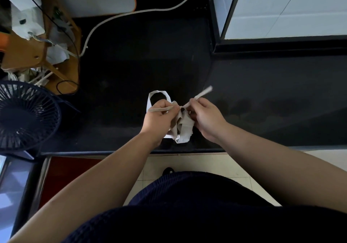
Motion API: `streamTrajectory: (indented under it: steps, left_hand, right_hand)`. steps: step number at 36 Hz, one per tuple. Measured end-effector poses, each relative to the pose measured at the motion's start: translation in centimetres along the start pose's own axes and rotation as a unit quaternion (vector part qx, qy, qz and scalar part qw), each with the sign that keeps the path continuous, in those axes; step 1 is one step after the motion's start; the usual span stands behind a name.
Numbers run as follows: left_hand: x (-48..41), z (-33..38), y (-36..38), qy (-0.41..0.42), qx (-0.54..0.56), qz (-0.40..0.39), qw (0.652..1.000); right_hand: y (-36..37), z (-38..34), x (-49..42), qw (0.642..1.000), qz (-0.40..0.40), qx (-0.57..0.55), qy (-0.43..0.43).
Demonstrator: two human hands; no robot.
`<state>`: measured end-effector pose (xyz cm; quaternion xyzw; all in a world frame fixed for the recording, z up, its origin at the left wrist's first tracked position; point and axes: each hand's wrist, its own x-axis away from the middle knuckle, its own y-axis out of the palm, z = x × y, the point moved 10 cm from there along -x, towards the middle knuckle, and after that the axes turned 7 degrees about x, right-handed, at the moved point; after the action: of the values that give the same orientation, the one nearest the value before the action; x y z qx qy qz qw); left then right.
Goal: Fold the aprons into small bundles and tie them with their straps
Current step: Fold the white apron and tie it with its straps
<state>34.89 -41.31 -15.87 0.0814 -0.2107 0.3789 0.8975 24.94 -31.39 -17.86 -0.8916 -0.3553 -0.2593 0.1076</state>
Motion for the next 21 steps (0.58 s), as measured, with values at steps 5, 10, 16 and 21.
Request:
streamTrajectory:
  steps: [5, 10, 16, 21]
  left_hand:
    - [-0.2, -1.0, -1.0, -0.022, -0.004, 0.011, 1.0]
    - [0.0, -1.9, -3.0, -0.026, -0.046, 0.036, 0.998]
    - [-0.2, 0.9, -2.0, 0.027, -0.042, 0.033, 0.998]
    - [-0.2, 1.7, -0.8, 0.05, -0.052, 0.01, 0.997]
  right_hand:
    - [-0.4, 0.1, 0.0, 0.995, 0.012, 0.1, -0.016]
    - [-1.7, -0.3, 0.3, 0.973, 0.04, 0.219, -0.053]
    - [-0.6, -2.0, 0.3, 0.979, -0.016, 0.191, -0.075]
    - [0.5, -4.8, 1.1, 0.925, -0.034, 0.313, -0.21]
